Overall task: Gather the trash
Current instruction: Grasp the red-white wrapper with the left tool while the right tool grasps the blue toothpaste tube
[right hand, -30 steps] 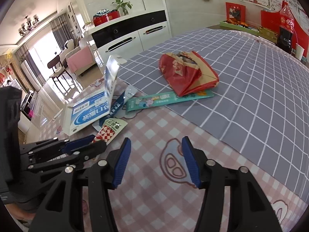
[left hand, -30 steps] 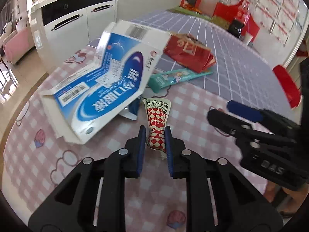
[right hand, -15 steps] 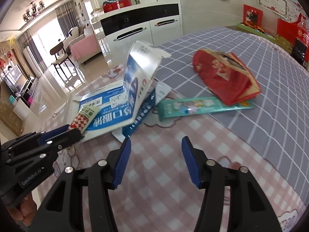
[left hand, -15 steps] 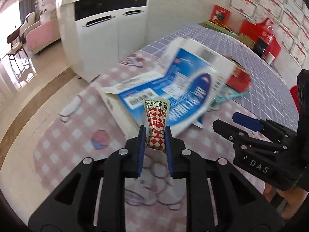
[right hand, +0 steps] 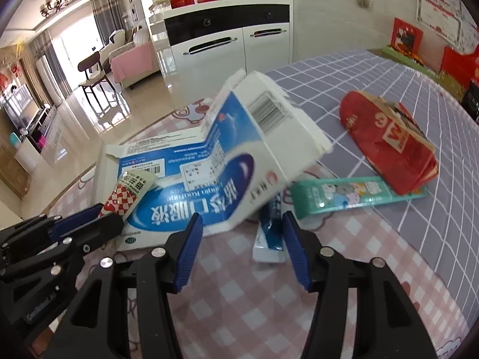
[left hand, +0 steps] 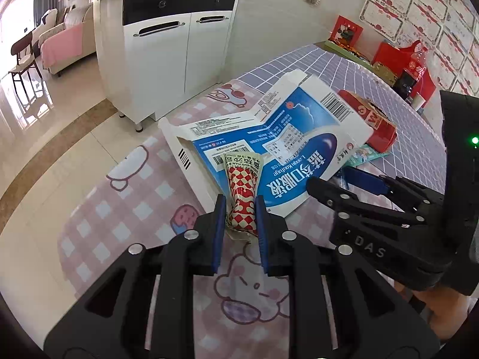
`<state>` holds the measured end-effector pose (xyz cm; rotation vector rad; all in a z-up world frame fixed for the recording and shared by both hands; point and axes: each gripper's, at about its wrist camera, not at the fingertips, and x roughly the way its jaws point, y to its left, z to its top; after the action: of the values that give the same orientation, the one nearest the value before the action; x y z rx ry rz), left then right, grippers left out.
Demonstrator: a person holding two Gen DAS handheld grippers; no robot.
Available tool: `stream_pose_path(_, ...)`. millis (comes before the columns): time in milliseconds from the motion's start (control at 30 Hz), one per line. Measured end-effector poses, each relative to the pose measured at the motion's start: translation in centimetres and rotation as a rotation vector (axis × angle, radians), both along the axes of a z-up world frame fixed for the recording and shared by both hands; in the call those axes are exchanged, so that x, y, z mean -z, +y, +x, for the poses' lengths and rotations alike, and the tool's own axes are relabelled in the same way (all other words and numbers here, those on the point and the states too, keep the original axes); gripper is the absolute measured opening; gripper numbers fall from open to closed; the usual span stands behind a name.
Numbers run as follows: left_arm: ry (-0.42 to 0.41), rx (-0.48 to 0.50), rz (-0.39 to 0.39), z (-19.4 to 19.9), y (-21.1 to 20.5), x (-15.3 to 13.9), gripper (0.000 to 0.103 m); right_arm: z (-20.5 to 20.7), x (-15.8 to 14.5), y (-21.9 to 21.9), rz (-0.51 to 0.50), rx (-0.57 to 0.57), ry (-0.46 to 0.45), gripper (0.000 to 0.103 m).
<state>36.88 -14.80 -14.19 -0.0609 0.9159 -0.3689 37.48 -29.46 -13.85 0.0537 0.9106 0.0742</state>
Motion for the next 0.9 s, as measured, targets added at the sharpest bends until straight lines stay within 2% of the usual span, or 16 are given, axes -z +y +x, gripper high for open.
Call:
stream_pose_path(100, 0.004, 0.005, -0.011, 0.0, 0.3, 0.0, 0.020, 0.3, -0.1, 0.3, -0.027, -0.001, -0.006, 0.054)
stream_pose_path(367, -0.003, 0.034, -0.028, -0.6, 0.1, -0.4, 0.020, -0.3, -0.2, -3.0, 0.016, -0.026, 0.025, 0.054)
stream_pose_path(467, -0.005, 0.035, -0.029, -0.7, -0.2, -0.5, 0.020, -0.3, -0.2, -3.5, -0.007, -0.015, 0.023, 0.048)
stream_pose_path(567, -0.003, 0.037, -0.027, -0.7, -0.4, -0.5, 0.020, -0.2, -0.2, -3.2, -0.021, -0.020, 0.016, 0.047)
stream_pose_path(633, -0.002, 0.035, -0.025, -0.9, -0.8, -0.7, 0.020, -0.1, -0.1, -2.8, -0.050, -0.026, 0.008, 0.037)
stream_pose_path(667, -0.002, 0.036, -0.026, -0.9, -0.8, -0.7, 0.020, 0.0, 0.0, -2.5, -0.059, -0.039, -0.001, 0.017)
stream_pose_path(900, -0.013, 0.036, -0.044, -2.2, -1.4, -1.5, 0.020, -1.0, -0.3, -1.9, -0.058, -0.064, 0.005, 0.013)
